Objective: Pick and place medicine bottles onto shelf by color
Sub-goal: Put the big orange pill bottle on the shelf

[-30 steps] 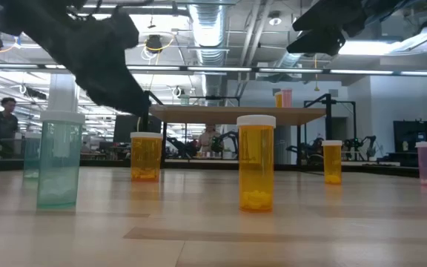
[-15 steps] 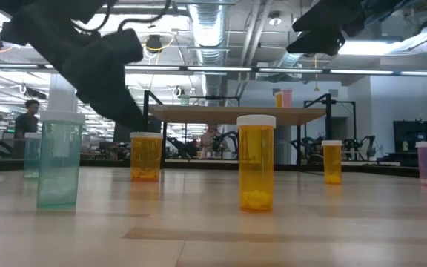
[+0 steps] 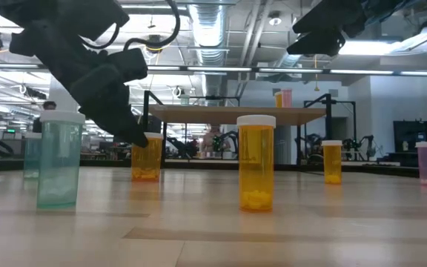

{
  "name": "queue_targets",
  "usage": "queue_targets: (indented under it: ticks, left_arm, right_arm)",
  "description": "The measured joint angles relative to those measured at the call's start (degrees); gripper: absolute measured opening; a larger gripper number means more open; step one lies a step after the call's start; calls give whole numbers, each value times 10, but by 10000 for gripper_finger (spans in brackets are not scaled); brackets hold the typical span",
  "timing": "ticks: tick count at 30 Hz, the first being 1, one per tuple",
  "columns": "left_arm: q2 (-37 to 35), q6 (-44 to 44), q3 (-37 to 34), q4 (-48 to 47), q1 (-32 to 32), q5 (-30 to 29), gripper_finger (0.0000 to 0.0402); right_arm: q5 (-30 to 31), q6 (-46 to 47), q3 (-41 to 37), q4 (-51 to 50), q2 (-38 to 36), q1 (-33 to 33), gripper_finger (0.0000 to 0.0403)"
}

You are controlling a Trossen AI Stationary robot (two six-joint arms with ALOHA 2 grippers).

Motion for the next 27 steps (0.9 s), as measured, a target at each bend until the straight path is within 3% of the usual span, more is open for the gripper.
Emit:
queue_targets:
  ticks: [16,22,27]
  left_arm:
    - [-1,22,28,-4,5,2,156]
    - [-1,58,77,-23,5,9,158]
    - [-20,92,135,-99,5,-31,174]
  right_arm:
    - [0,0,0,0,0,0,357]
    - [0,0,0,-2,0,0,357]
    - [0,1,0,-14,0,2,357]
